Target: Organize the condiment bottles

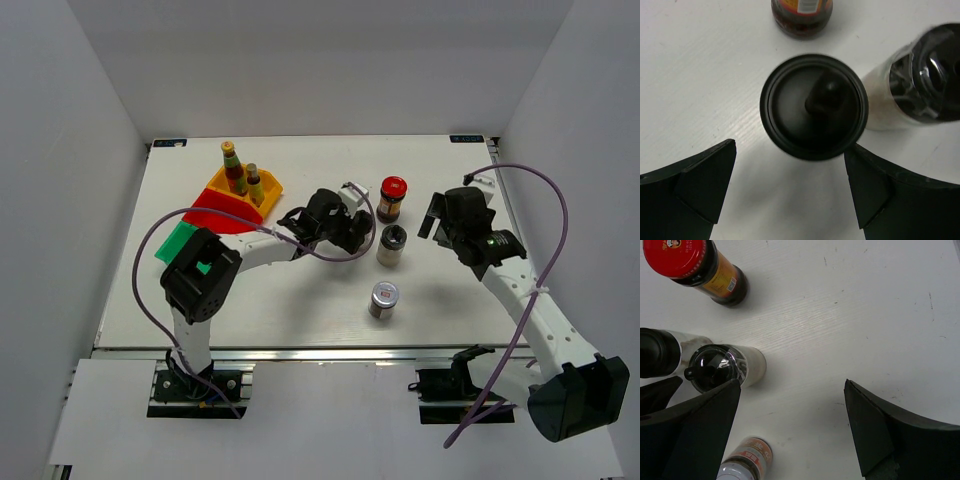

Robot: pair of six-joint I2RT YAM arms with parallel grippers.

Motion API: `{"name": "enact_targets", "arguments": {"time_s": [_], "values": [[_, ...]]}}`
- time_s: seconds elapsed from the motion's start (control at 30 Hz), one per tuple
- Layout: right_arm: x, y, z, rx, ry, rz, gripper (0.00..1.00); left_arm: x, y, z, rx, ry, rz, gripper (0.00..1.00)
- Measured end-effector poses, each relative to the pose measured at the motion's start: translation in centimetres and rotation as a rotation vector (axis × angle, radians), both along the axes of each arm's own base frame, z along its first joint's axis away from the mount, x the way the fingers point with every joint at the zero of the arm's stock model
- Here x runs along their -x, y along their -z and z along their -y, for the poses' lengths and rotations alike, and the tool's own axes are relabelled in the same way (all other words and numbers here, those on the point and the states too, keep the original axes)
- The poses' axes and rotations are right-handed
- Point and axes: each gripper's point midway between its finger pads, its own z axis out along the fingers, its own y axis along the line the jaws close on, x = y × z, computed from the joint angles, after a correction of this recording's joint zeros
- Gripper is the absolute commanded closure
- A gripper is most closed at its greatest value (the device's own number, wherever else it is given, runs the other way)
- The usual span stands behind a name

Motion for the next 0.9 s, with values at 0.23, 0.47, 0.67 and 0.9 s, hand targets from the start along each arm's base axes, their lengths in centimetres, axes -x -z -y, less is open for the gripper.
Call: {"name": "enact_targets", "arguments": {"time_s": [0.23,0.47,0.67,0.9], "values": [[-0.2,0.1,0.3,-0.005,0.007,0.016,0.11,-2.0,0.3,1.2,0.002,-0.036,0.042,0.02],[-0.3,0.2,0.3,0.001,-0.002,0.019,0.11,-3.4,-1.0,2.2,0.028,-0.050,0.080,0.02],[-0.3,0.3,0.4,0.004,-0.008,0.029,0.11,-4.8,-1.5,3.5,0.045,-0.054,0.107,0.03],[-0.4,0.2,0.3,0.004,-0.014,0.034,0.11,-4.9,-1.0,3.8,0.039,-0.049,0.108,0.33]]}}
